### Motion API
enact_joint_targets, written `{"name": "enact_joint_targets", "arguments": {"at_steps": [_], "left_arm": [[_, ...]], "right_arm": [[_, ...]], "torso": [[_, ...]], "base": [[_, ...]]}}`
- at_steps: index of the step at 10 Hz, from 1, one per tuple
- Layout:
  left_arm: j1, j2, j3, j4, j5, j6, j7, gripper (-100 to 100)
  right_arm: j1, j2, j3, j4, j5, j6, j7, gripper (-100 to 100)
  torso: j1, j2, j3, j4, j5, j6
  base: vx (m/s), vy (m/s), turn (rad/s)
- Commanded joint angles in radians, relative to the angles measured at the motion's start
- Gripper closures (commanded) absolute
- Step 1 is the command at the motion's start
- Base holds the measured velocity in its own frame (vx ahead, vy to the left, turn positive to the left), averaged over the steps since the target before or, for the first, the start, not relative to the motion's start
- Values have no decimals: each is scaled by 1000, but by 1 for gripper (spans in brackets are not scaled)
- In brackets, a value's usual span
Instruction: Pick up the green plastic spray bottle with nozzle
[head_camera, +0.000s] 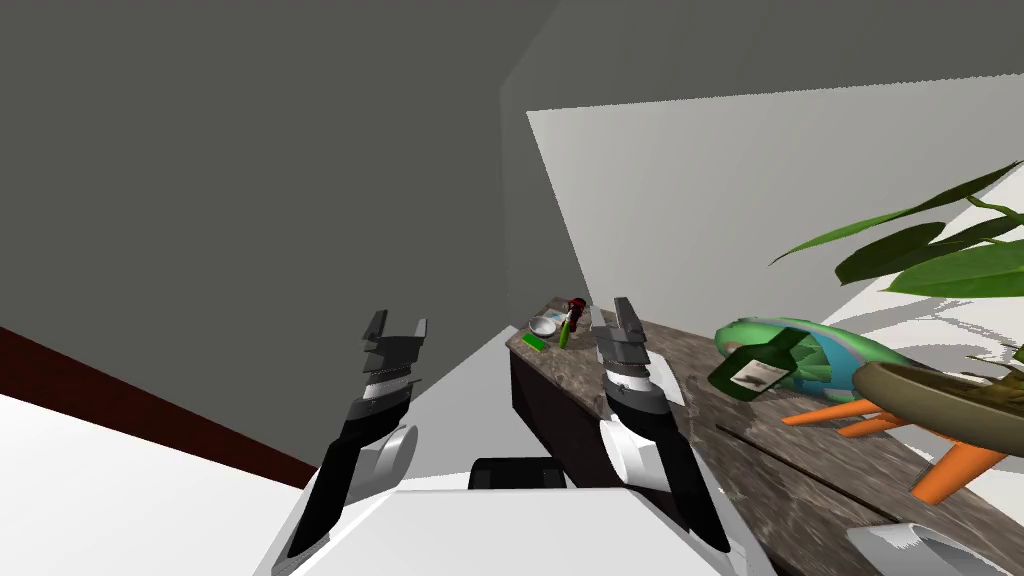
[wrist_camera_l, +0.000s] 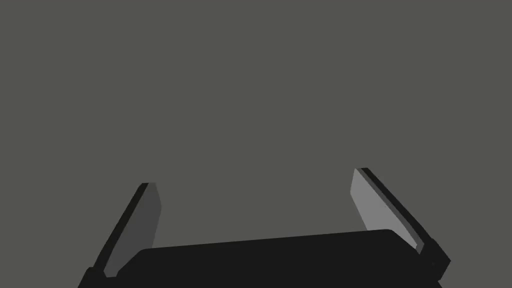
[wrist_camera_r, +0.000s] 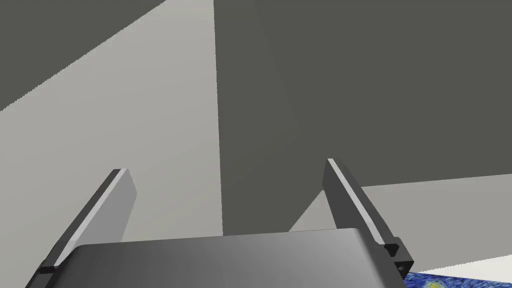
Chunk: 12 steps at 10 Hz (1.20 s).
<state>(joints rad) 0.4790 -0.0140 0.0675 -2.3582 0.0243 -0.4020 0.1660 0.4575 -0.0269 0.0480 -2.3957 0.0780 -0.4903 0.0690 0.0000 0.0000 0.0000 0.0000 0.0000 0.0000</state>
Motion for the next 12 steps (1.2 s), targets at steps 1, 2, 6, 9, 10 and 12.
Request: {"name": "enact_joint_targets", "arguments": {"at_steps": [1, 2, 6, 9, 10, 12], "left_arm": [[0, 0, 0, 0, 0, 0, 0, 0], [0, 0, 0, 0, 0, 0, 0, 0], [0, 0, 0, 0, 0, 0, 0, 0], [0, 0, 0, 0, 0, 0, 0, 0], [0, 0, 0, 0, 0, 0, 0, 0], [0, 0, 0, 0, 0, 0, 0, 0]], "right_arm": [[19, -36, -10, 18, -3, 25, 12, -100], [38, -62, -22, 36, -4, 51, 26, -100], [90, -111, -59, 86, -6, 126, 64, -100], [136, -147, -98, 133, -4, 196, 101, -100], [152, -159, -113, 150, -2, 222, 115, -100], [182, -184, -145, 186, 4, 274, 144, -100]], "torso": [[0, 0, 0, 0, 0, 0], [1, 0, 0, 0, 0, 0], [5, -1, -1, 0, 1, 0], [5, -3, -2, -1, 1, 0], [6, -3, -2, -1, 1, 0], [6, -4, -2, -1, 1, 0]], "base": [[1, 33, 36], [2, 72, 53], [23, 78, 30], [42, 87, 37], [58, 98, 34], [68, 94, 34]]}}
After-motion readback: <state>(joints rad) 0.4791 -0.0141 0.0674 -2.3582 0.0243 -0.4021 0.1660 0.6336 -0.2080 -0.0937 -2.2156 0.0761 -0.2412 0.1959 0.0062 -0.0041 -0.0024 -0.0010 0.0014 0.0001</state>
